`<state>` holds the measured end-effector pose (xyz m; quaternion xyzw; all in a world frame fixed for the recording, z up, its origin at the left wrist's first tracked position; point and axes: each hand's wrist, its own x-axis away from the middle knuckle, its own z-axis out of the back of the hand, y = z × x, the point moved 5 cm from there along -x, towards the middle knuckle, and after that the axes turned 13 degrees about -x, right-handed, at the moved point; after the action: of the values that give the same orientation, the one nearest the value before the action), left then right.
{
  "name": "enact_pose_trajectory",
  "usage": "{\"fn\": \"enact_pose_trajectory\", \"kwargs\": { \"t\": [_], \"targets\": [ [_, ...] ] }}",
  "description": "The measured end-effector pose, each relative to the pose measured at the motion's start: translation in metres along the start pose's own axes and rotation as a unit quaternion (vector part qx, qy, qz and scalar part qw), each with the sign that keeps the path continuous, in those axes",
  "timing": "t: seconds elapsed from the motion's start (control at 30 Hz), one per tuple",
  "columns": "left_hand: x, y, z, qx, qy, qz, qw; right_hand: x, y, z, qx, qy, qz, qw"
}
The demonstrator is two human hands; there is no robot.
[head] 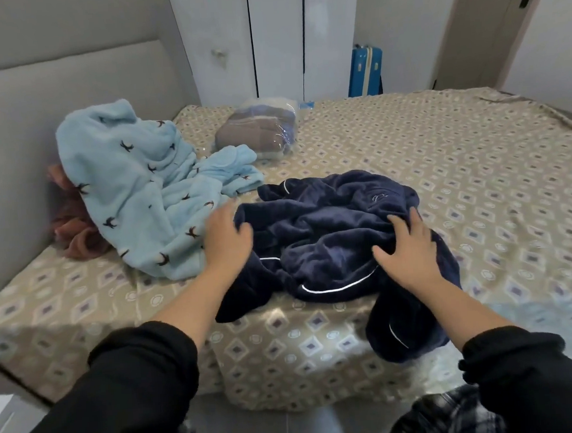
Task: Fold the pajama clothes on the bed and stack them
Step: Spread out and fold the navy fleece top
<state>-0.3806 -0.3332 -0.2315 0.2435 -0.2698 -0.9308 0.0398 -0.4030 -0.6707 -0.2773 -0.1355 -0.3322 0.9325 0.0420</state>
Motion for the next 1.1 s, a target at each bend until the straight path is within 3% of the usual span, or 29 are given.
{"fn": "enact_pose_trajectory", "kwargs": {
  "t": [0.07,0.13,0.17,0.23,0.3,0.4,0.47,0.5,0.57,0.63,0.73,0.8,0.87,0.93,0.97,1.0,1.03,1.07,1.1],
  "targets": [
    [0.023,0.043,-0.024,0.017,-0.163,-0.17,0.972,0.002,0.004,-0.018,0.033,-0.081,-0.017,0.996],
    [0.058,0.06,-0.058,-0.029,-0.353,-0.232,0.906,0.007,0.011,-0.031,0.126,-0.167,-0.002,0.978],
    [0.073,0.061,-0.071,-0.079,-0.395,-0.255,0.879,0.009,0.014,-0.033,0.157,-0.188,0.011,0.969],
    [0.08,0.057,-0.085,-0.139,-0.355,-0.275,0.882,0.008,0.016,-0.029,0.198,-0.193,0.047,0.96],
    [0.063,0.049,-0.08,-0.047,-0.299,-0.19,0.934,0.002,0.017,-0.015,0.2,-0.159,0.075,0.964],
    [0.024,0.031,-0.064,0.137,-0.225,-0.001,0.965,-0.014,0.02,0.029,0.015,0.04,0.011,0.999],
    [0.003,0.028,-0.051,0.244,-0.164,0.1,0.951,-0.023,0.023,0.059,-0.065,0.178,-0.038,0.981],
    [-0.002,0.032,-0.049,0.314,-0.17,0.144,0.923,-0.028,0.023,0.066,-0.044,0.191,-0.062,0.979],
    [-0.004,0.044,-0.055,0.41,-0.234,0.172,0.865,-0.036,0.015,0.068,0.036,0.141,-0.087,0.986],
    [-0.003,0.053,-0.059,0.397,-0.272,0.145,0.864,-0.039,-0.006,0.057,0.05,0.072,0.003,0.996],
    [0.0,0.057,-0.061,0.376,-0.283,0.145,0.87,-0.029,-0.028,0.022,0.088,-0.109,0.126,0.982],
    [0.003,0.056,-0.063,0.356,-0.307,0.158,0.868,-0.019,-0.027,0.006,0.076,-0.198,0.114,0.97],
    [0.009,0.055,-0.063,0.286,-0.371,0.141,0.872,-0.015,-0.028,0.007,-0.023,-0.261,0.085,0.961],
    [0.021,0.053,-0.064,0.235,-0.481,0.111,0.838,-0.015,-0.025,0.011,-0.099,-0.316,0.007,0.944],
    [0.023,0.053,-0.064,0.223,-0.499,0.088,0.833,-0.016,-0.024,0.016,-0.117,-0.312,-0.02,0.943],
    [0.021,0.051,-0.061,0.207,-0.473,0.067,0.854,-0.018,-0.025,0.021,-0.129,-0.279,-0.03,0.951],
    [0.014,0.047,-0.058,0.172,-0.395,0.043,0.901,-0.023,-0.024,0.026,-0.12,-0.21,-0.014,0.97],
    [0.004,0.042,-0.048,0.095,-0.268,0.006,0.959,-0.027,-0.025,0.032,-0.097,-0.124,0.016,0.987],
    [-0.003,0.038,-0.038,-0.033,-0.138,-0.047,0.989,-0.029,-0.027,0.033,-0.055,-0.06,0.054,0.995]
  ]
}}
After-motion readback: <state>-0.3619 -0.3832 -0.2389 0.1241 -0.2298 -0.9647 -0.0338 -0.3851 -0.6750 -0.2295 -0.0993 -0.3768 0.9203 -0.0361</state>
